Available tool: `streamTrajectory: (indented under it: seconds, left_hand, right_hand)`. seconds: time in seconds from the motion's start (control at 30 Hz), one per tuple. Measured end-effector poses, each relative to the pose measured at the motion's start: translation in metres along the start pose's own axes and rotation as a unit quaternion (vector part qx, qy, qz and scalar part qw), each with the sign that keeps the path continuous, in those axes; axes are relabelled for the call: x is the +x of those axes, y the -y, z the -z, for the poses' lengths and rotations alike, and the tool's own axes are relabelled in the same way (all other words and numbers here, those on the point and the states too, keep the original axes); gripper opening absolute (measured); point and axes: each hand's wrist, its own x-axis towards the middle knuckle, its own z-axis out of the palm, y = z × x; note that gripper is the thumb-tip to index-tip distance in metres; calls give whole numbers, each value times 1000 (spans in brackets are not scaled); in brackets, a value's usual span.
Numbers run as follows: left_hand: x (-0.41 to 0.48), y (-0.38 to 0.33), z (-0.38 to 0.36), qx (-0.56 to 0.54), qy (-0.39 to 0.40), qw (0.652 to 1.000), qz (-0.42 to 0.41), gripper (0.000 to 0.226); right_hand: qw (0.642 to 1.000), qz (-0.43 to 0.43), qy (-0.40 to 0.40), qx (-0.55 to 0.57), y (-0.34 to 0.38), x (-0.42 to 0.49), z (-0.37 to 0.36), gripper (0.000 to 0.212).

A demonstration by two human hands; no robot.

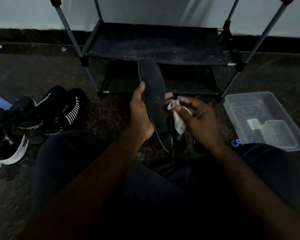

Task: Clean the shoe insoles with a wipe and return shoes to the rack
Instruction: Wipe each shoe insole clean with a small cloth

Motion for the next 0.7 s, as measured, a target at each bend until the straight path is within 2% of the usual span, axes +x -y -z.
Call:
streamTrajectory:
  seconds: [0.07, 0.2, 0.27, 0.33, 0.37, 0.5, 0.6, 0.7]
  left_hand:
    - [-1, 4, 0, 26, -11, 1000, 14, 76]
    - [-1, 9, 0, 37, 2, 999, 24, 80]
    - [-3, 10, -1, 29, 13, 999, 26, 81]
    - [-4, 9, -2, 26, 15, 999, 21, 83]
    - [-3, 7, -3, 26, 10, 999, 16, 83]
    - [2, -5, 2, -1, -5, 1000, -9, 82]
    - [7, -16, 9, -33, 9, 999, -42, 81]
    - [9, -25, 12, -56, 26, 996, -67, 81]
  right_hand:
    - [990, 94, 21, -102, 1, -6, -6, 17]
    - [938, 222, 67, -256, -4, -13, -20, 19]
    - [915, 235, 50, -324, -5, -8, -20, 18]
    - [911, 220, 17, -347, -5, 1, -13, 20]
    - [917, 213, 22, -336, -4, 5, -9, 21]
    - [954, 120, 151, -229, -4, -4, 0, 12]
    - [978, 48, 116, -166, -9, 0, 7, 7]
    - [993, -30, 107, -30, -6, 6, 10, 12]
